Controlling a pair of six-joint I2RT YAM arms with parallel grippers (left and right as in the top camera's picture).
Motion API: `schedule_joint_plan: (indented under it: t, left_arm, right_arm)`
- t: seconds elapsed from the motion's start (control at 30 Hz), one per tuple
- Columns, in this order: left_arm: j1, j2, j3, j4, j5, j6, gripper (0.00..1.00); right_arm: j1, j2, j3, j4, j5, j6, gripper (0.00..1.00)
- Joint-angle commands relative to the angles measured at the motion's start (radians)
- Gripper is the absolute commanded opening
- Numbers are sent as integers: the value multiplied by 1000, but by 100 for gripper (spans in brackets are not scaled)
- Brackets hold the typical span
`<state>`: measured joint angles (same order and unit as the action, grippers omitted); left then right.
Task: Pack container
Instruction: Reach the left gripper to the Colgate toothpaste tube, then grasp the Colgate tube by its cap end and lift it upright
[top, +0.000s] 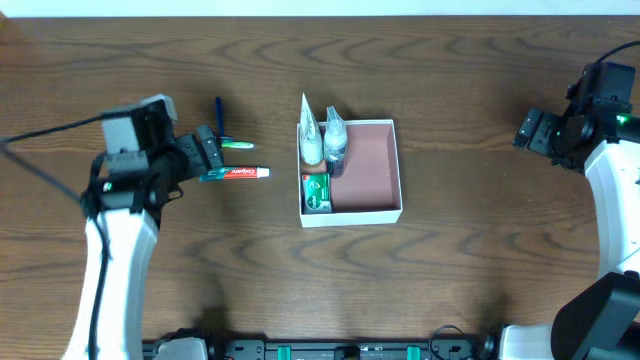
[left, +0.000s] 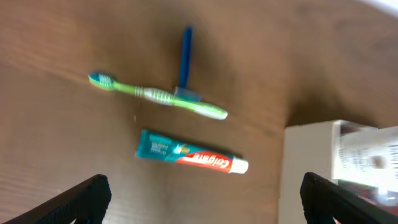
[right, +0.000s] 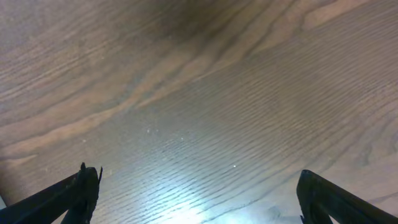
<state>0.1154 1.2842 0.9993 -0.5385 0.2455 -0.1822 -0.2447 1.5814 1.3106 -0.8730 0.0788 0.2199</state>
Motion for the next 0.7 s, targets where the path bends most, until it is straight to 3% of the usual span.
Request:
schedule_joint_plan:
  t: [0.0, 0.3, 0.53, 0.67]
  left_arm:
    - [1, 84, 11, -3, 21, 10, 98]
    - [-31, 278, 11, 32, 34, 6, 98]
    - [-77, 409, 11, 213, 34, 6, 98]
    - [-102, 467, 11, 294, 34, 128, 98]
  right_arm:
    - [-5, 8, -2, 1, 3, 11, 99]
    - [-5, 8, -2, 1, 3, 11, 99]
    - [-5, 8, -2, 1, 3, 11, 99]
    - [-5, 8, -2, 1, 3, 11, 99]
